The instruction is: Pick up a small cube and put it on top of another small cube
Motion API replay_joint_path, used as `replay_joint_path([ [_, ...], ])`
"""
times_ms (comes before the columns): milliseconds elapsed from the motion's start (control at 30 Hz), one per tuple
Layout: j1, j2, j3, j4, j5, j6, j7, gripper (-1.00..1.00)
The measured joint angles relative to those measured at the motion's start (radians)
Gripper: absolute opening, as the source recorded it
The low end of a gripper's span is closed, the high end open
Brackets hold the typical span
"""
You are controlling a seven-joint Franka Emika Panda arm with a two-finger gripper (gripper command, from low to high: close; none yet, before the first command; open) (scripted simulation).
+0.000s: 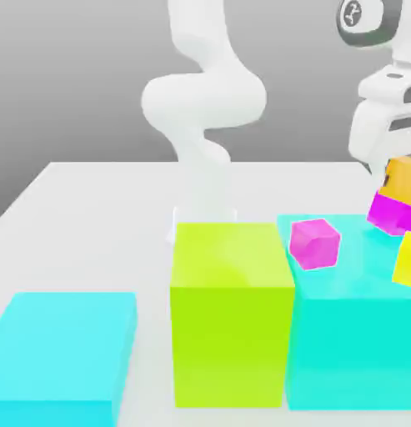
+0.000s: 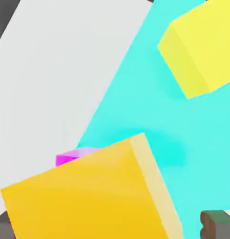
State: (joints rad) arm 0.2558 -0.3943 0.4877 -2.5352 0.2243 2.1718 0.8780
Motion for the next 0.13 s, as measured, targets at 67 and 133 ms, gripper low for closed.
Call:
replay_joint_path([
  [67, -0.001, -0.018, -0.007, 0.027, -0.003, -0.045, -0.002, 1.0],
  [133, 0.0, -0.049, -0.023, 0.074, -0.005, -0.121, -0.005, 1.0],
])
